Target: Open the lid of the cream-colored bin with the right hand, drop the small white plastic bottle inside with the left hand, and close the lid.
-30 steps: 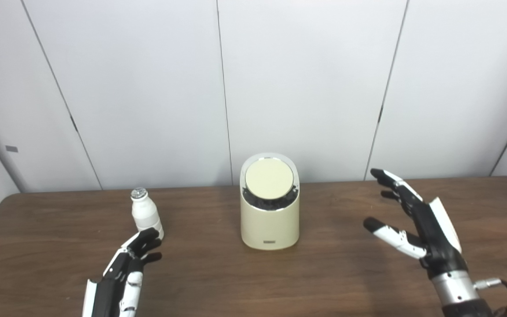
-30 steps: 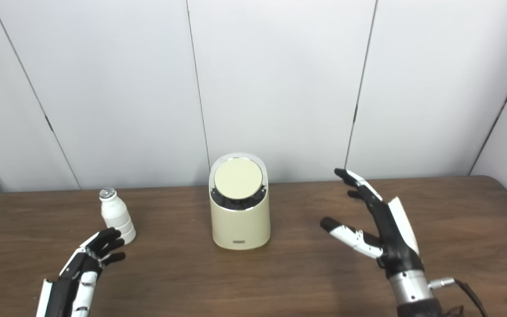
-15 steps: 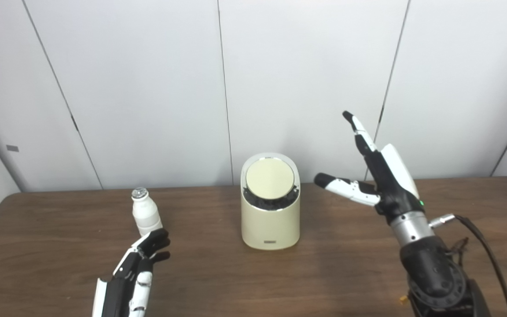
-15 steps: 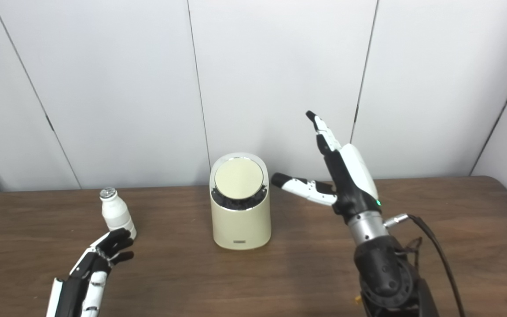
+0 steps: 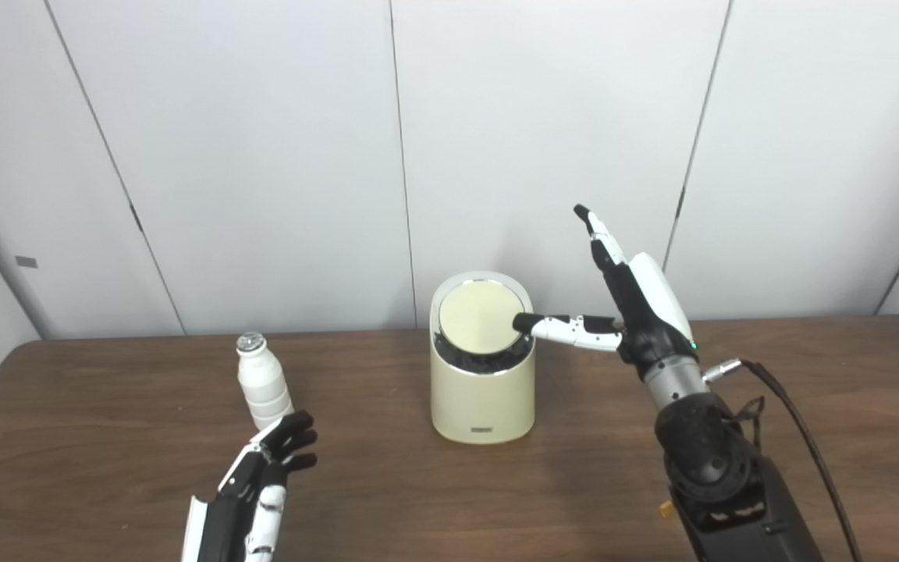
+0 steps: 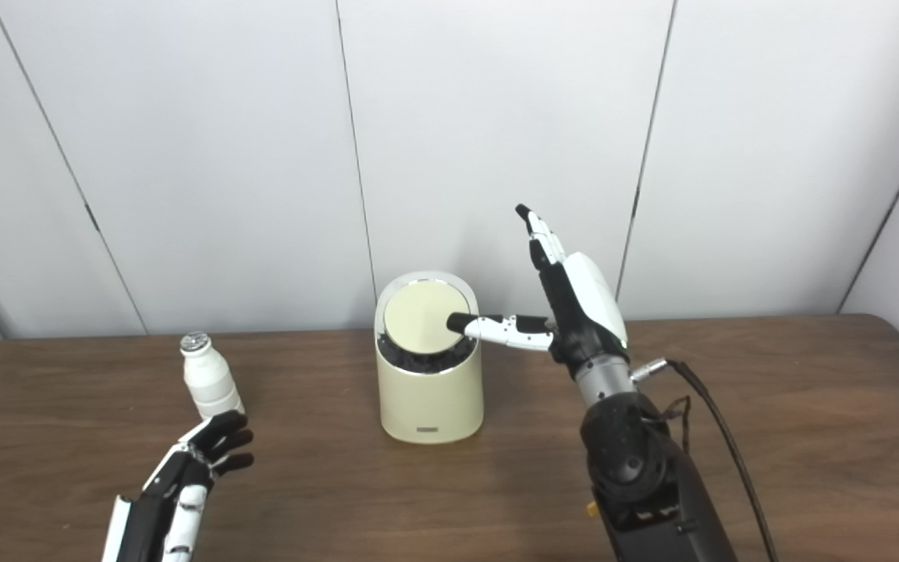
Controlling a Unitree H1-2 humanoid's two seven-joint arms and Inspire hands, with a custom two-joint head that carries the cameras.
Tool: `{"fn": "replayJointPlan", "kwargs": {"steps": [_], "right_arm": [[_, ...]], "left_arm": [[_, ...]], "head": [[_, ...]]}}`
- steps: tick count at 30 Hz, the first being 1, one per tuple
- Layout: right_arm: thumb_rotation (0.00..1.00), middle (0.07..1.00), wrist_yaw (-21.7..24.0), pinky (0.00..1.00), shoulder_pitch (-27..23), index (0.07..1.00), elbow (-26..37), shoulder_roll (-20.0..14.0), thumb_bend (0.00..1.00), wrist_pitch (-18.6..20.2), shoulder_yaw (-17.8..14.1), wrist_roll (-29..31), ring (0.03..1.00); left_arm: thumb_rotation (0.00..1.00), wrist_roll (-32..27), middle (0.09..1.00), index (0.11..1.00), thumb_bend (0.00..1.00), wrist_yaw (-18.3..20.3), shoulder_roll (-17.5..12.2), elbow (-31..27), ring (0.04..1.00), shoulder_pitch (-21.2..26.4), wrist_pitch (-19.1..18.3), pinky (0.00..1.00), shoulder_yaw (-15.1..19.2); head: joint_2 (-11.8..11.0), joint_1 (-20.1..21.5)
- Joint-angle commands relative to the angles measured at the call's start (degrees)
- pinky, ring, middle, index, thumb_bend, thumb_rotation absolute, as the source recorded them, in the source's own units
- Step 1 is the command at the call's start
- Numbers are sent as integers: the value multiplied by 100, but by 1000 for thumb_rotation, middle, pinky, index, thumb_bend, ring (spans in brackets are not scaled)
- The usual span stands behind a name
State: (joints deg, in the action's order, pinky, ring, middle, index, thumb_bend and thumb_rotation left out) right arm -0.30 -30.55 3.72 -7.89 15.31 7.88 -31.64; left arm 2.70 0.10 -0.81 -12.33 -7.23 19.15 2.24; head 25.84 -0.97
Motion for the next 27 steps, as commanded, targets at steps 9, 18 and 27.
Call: {"fn": "replayJointPlan", "kwargs": {"steps": [9,18,27], "right_arm": [[442,1000,-336,1000,-641,1000,-295,94,956,-66,194,-422,1000],[519,1000,-209,1000,-834,1000,-389,141,958,233,410,-727,1000],[466,1000,-184,1000,-928,1000,-557,138,956,545,555,-1039,1000]], "left_arm": [[766,34,824,811,222,-21,-1,-277,806,19,247,743,-72],[770,48,825,810,235,-25,3,-268,807,41,231,747,-95],[769,62,825,811,229,-36,24,-350,805,1,181,741,-105]], "head": [[25,-6],[1,6],[54,-7]]}}
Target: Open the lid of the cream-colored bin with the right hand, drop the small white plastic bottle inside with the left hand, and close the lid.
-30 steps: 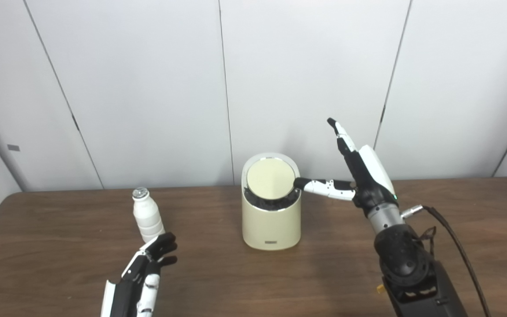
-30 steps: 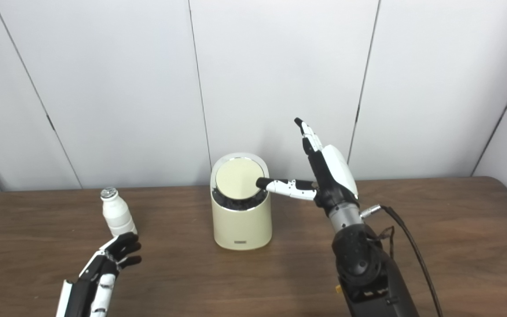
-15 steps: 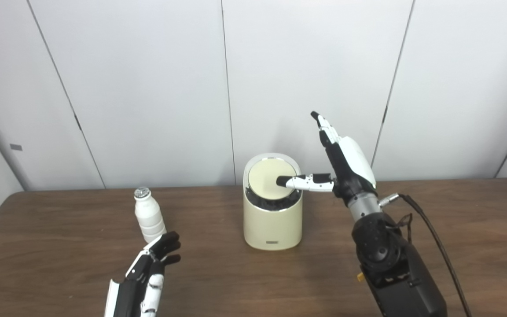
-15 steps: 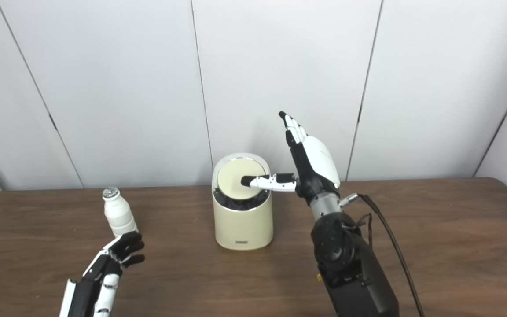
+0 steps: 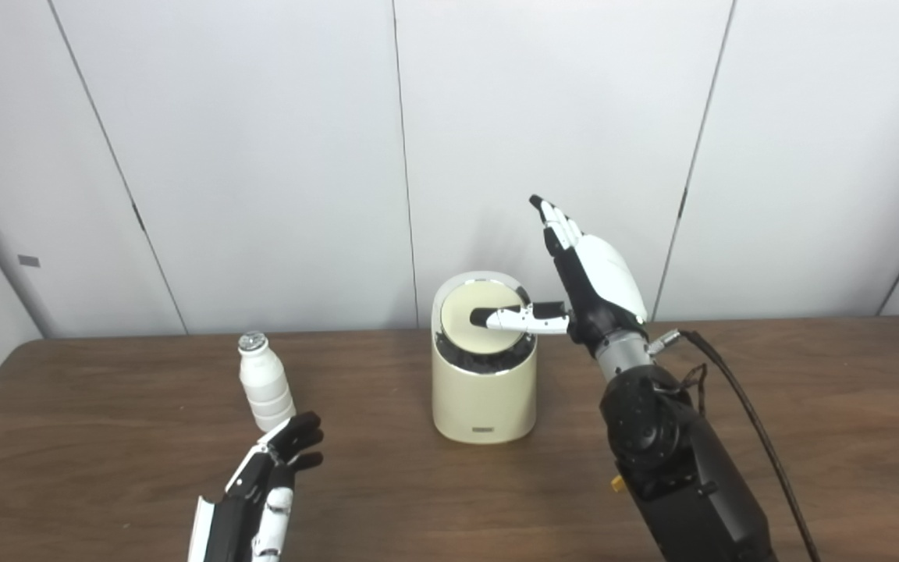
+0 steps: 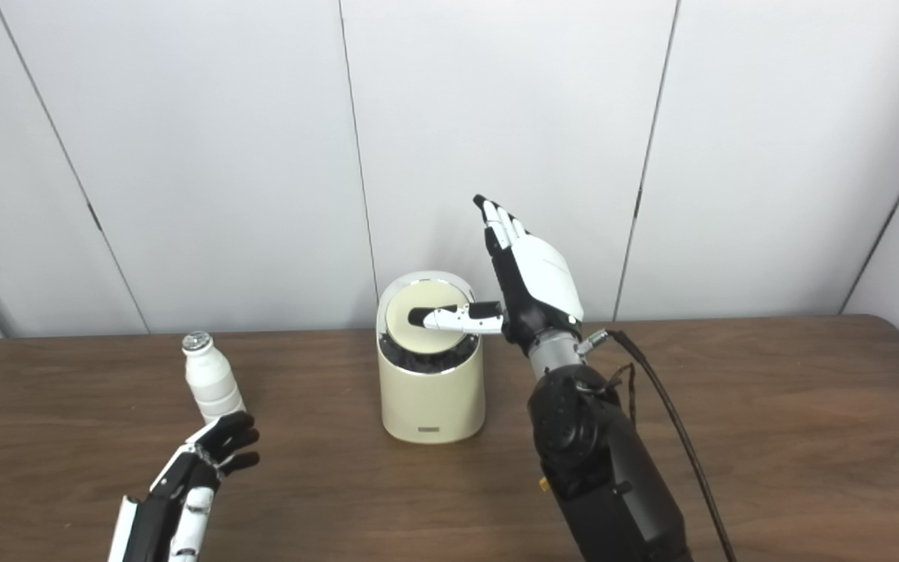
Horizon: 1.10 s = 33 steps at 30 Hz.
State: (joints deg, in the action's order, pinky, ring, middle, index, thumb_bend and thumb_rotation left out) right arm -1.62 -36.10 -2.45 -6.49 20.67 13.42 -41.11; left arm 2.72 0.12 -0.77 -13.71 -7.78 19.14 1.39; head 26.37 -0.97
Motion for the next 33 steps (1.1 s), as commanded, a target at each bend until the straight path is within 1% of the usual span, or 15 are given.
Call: {"fn": "replayJointPlan", "kwargs": {"steps": [1,2,6,13,16,18,27,29,33], "right_arm": [[450,1000,-65,1000,-383,1000,22,7,960,11,-1,-92,1000],[429,1000,-71,1000,-392,1000,-17,9,970,12,2,-98,1000],[395,1000,-102,1000,-405,1000,-139,-7,984,-6,29,-146,1000],[237,1000,-137,1000,-399,1000,-208,-47,997,-10,67,-217,1000],[188,1000,-129,1000,-388,1000,-185,-70,998,28,101,-264,1000],[166,1000,-113,1000,-384,1000,-173,-86,997,73,124,-298,1000],[70,1000,-104,1000,-349,1000,-142,-106,973,58,135,-265,1000],[60,1000,-23,1000,-337,1000,-114,-103,965,134,173,-289,1000],[6,1000,127,983,-305,1000,-65,-105,951,273,281,-325,1000]], "left_arm": [[768,57,824,810,230,-39,21,-217,803,52,180,738,-22],[766,56,824,810,233,-39,23,-224,802,50,180,736,-24],[768,81,824,811,239,-41,27,-243,803,49,163,739,-30],[757,-18,824,811,240,-7,19,-240,805,67,138,742,-55],[749,9,826,811,242,-13,16,-262,807,62,109,745,-56],[755,5,827,812,245,-9,11,-278,809,59,87,747,-58],[757,-29,829,815,249,0,3,-264,813,76,93,749,-61],[762,-50,830,816,248,19,-12,-248,814,75,114,749,-70],[744,-28,827,811,243,17,7,-252,810,71,103,744,-93]], "head": [[1,-7],[14,-9],[32,-14],[53,-11],[63,-6],[72,-7],[89,19],[85,19],[95,-2]]}}
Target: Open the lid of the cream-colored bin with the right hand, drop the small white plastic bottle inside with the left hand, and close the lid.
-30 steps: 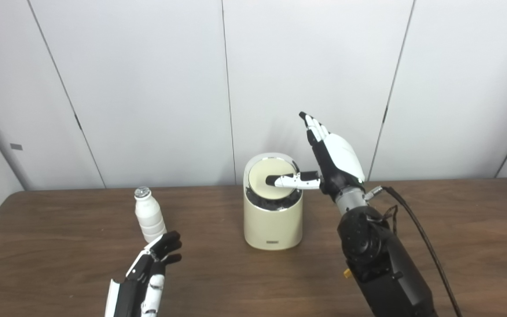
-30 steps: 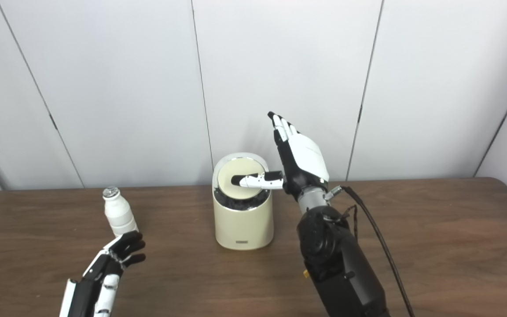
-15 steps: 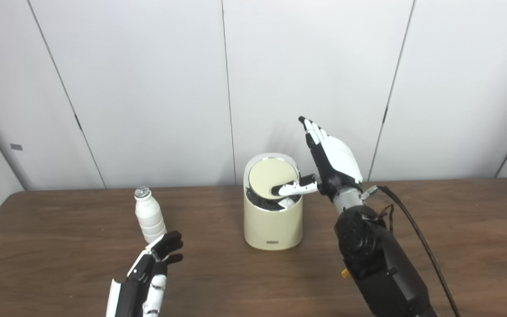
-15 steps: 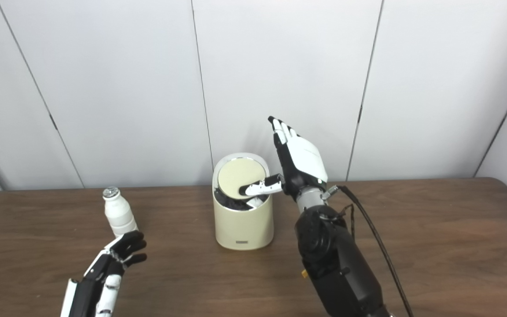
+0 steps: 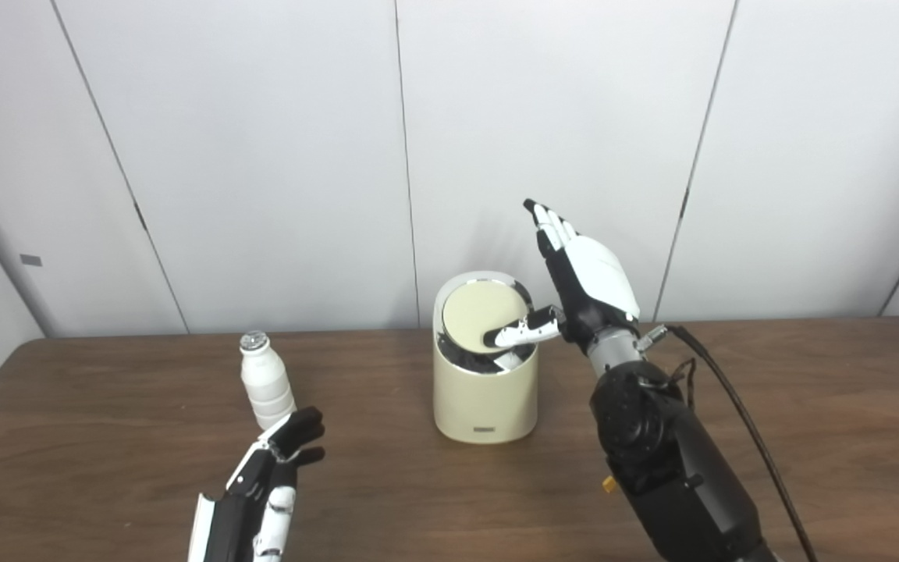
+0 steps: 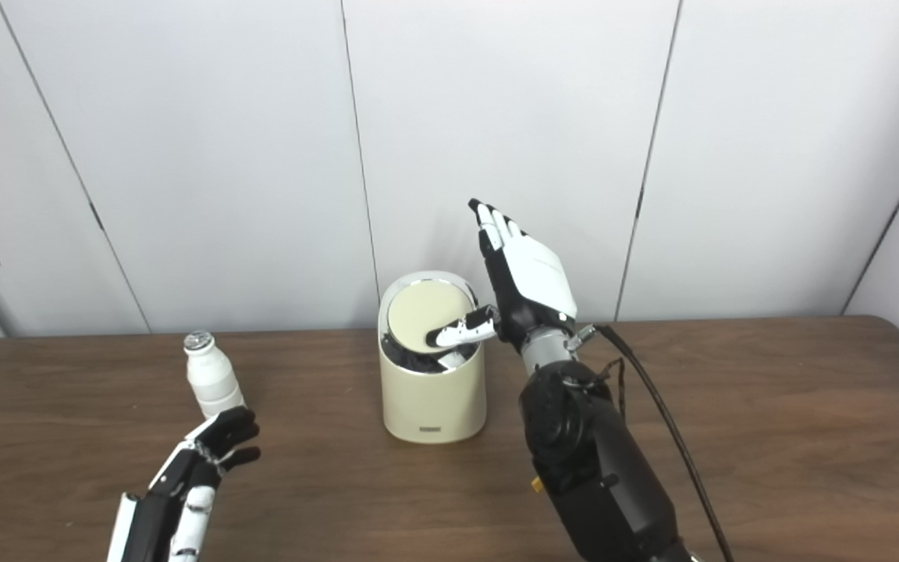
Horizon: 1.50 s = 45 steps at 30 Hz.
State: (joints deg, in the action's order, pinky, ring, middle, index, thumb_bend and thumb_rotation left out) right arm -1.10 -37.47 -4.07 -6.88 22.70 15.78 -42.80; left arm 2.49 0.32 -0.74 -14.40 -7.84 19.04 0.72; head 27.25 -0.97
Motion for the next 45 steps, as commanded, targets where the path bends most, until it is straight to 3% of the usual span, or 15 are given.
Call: {"fn": "replayJointPlan", "kwargs": {"steps": [1,7,13,18,20,24,27,32,41,45], "right_arm": [[3,1000,100,973,-166,1000,103,-67,948,102,69,-179,1000],[0,1000,160,960,-151,1000,130,-77,931,122,114,-170,1000],[0,1000,27,998,-83,1000,70,-60,912,-296,-33,231,1000],[389,1000,-83,998,44,1000,44,62,828,-860,-449,1087,1000],[452,1000,105,1000,116,1000,126,151,798,-834,-691,1621,1000],[706,1000,461,948,312,1000,375,240,718,-605,-1051,2456,1000],[851,1000,532,928,479,1000,508,183,684,-796,-1129,2722,995],[846,1000,367,956,737,1000,503,-66,638,-2046,-1184,2867,1000],[898,1000,77,983,1528,995,710,-456,652,-3752,-1476,2936,1000],[857,980,-250,956,1812,966,658,-614,591,-4422,-1683,2617,981]], "left_arm": [[744,22,826,810,246,-15,13,-188,809,79,109,743,-25],[746,16,822,807,250,-21,17,-225,803,71,67,736,-30],[746,-26,827,810,254,-8,-5,-219,811,72,55,748,-34],[758,-1,825,809,249,-27,-6,-169,808,100,68,747,-16],[758,-14,824,808,248,-30,1,-158,807,105,74,746,-16],[746,-17,824,806,244,-26,0,-170,807,96,70,746,-21],[750,-12,822,805,245,-34,5,-179,805,89,56,740,-15],[755,-38,820,804,244,-38,12,-131,802,128,64,735,-11],[749,-68,824,808,244,-16,-56,-3,807,183,132,748,33],[738,-111,823,807,236,-9,-79,25,804,197,141,742,39]], "head": [[8,1],[17,-4],[5,10],[-32,9],[-45,3],[-46,-25],[-34,-21],[-53,-60],[-111,-47],[-127,-41]]}}
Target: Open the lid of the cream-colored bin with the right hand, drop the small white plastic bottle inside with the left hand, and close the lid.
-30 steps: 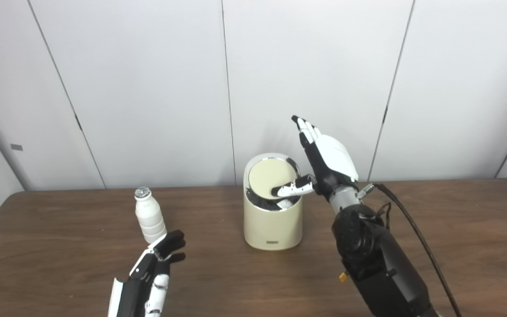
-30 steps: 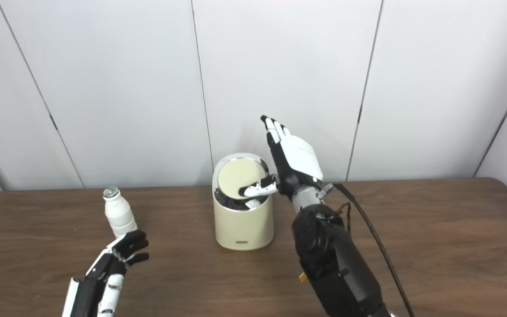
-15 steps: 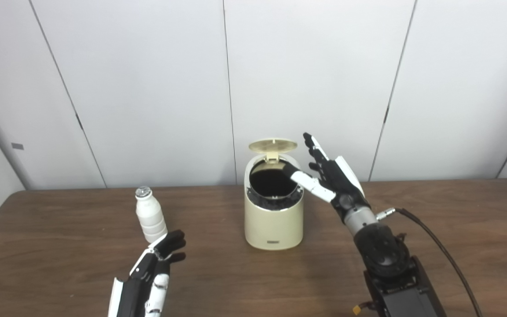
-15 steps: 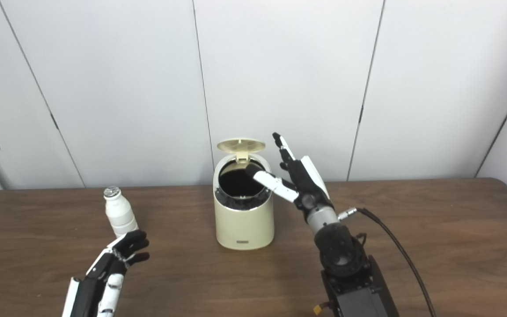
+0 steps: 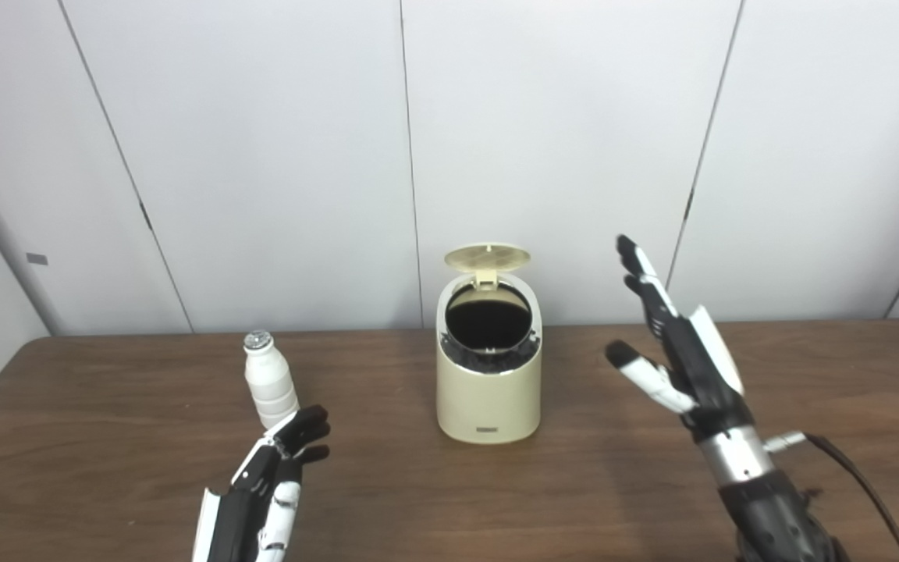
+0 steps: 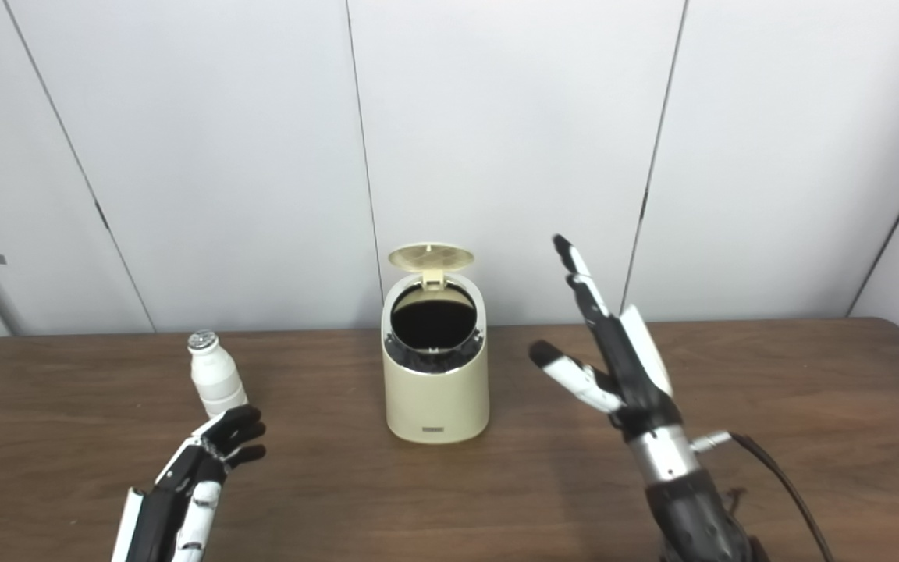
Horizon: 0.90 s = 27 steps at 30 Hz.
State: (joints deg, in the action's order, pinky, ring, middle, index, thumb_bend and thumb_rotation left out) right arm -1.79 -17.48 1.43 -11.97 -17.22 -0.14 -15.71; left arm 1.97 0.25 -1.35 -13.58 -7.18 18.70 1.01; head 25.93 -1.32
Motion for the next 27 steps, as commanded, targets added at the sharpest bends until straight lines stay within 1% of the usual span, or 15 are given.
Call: {"fn": "replayJointPlan", "kwargs": {"steps": [1,3,4,7,9,11,12,15,16,17,19,24,25,26,27], "right_arm": [[845,976,-297,954,-95,962,121,-142,577,-543,-162,-218,978],[828,951,-436,911,21,935,133,-179,559,-688,-252,-350,951],[822,939,-511,890,96,921,148,-204,522,-775,-299,-413,938],[796,906,-726,795,397,868,219,-300,294,-948,-448,-526,897],[787,882,-839,749,629,845,286,-344,232,-963,-545,-584,868],[783,868,-913,730,847,830,319,-363,220,-959,-633,-587,851],[772,860,-957,726,941,822,312,-370,223,-960,-669,-588,844],[783,836,-1096,718,1150,806,273,-371,246,-962,-744,-633,823],[779,832,-1184,716,1242,804,255,-388,249,-965,-724,-623,820],[752,819,-1248,687,1327,790,235,-407,234,-967,-694,-597,802],[731,812,-1374,669,1434,781,201,-442,225,-968,-615,-584,792],[657,805,-1719,650,1471,769,137,-561,226,-970,-342,-668,779],[645,806,-1800,649,1473,769,132,-595,226,-970,-286,-738,780],[615,807,-1865,650,1476,772,130,-621,214,-970,-243,-789,780],[606,807,-1926,650,1476,773,127,-634,212,-969,-218,-867,780]], "left_arm": [[738,-58,822,806,236,-2,-25,-51,803,131,177,740,9],[741,-53,823,807,233,0,-36,-34,804,131,195,743,10],[743,-53,823,807,230,-4,-37,-31,804,131,199,744,13],[734,-9,818,801,227,-35,-33,-17,798,135,219,735,34],[728,-23,817,800,231,-37,-39,-6,798,139,229,732,46],[728,-16,818,800,234,-41,-51,11,797,147,236,734,70],[729,-22,818,801,232,-35,-63,25,797,154,246,734,80],[734,-41,821,804,221,-18,-102,75,800,167,301,736,105],[733,-20,821,804,220,-26,-111,94,800,171,320,736,117],[731,4,819,801,220,-35,-119,108,798,175,334,734,128],[729,60,817,800,220,-58,-126,125,797,180,343,733,151],[751,140,817,802,225,-90,-122,102,794,157,324,730,205],[751,292,816,802,226,-186,-82,92,794,151,373,730,263],[717,404,794,785,222,-258,-54,86,770,147,409,699,306],[697,571,785,777,219,-384,-3,90,760,151,491,687,373]], "head": [[-4,-13],[-23,-31],[-25,-44],[-35,-45],[-45,-36],[-60,-38],[-63,-34],[-73,-11],[-76,0],[-78,2],[-77,-4],[-70,-54],[-62,-77],[-55,-80],[-52,-80]]}}
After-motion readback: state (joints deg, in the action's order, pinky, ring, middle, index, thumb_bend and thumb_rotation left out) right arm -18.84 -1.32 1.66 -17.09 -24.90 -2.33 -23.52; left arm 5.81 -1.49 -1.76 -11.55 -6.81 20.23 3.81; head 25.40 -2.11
